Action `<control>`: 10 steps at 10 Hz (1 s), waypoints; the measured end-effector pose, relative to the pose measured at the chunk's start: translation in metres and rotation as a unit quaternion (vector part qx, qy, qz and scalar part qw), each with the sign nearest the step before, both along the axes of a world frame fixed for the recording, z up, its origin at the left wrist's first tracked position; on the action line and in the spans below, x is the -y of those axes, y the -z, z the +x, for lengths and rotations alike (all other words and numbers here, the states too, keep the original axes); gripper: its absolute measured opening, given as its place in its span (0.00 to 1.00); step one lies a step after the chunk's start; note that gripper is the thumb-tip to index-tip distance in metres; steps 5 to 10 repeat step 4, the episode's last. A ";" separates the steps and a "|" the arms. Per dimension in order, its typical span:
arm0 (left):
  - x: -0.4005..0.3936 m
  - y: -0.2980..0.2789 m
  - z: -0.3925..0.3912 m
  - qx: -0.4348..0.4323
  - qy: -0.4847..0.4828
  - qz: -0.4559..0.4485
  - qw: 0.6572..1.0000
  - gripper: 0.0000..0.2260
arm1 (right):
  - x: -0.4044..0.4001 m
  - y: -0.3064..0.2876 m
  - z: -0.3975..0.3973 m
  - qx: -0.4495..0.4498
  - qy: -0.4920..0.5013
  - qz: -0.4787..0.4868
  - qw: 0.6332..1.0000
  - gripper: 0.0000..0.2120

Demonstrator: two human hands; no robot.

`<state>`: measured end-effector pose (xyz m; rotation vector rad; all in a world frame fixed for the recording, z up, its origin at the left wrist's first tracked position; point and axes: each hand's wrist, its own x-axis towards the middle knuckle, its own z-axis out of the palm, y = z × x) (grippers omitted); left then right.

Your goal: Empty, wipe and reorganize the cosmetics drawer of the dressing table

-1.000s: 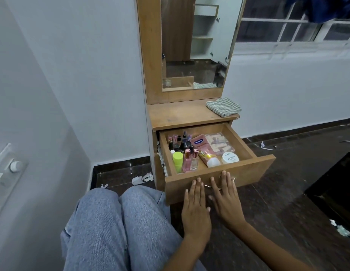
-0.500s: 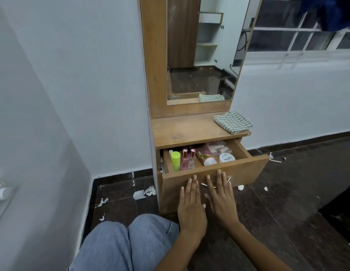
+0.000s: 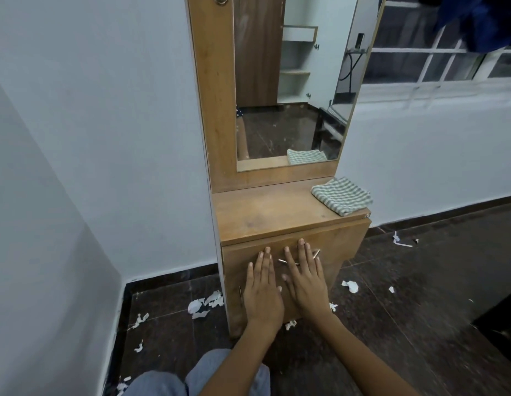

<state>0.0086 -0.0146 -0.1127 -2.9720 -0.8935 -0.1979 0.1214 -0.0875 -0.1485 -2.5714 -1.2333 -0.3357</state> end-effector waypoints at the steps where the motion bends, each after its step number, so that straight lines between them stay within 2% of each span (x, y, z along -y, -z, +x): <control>1: -0.009 -0.003 0.006 -0.013 -0.003 0.012 1.000 0.30 | -0.009 -0.003 0.005 0.009 0.001 0.000 1.000 0.28; 3: -0.024 -0.012 0.008 -0.022 0.016 0.014 1.000 0.30 | -0.016 -0.009 0.008 0.005 -0.002 -0.015 1.000 0.29; 4: -0.023 -0.012 -0.003 0.049 0.062 -0.013 0.997 0.28 | -0.008 -0.020 -0.002 0.009 -0.013 0.049 0.999 0.26; 10: -0.023 -0.012 -0.003 0.049 0.062 -0.013 0.997 0.28 | -0.008 -0.020 -0.002 0.009 -0.013 0.049 0.999 0.26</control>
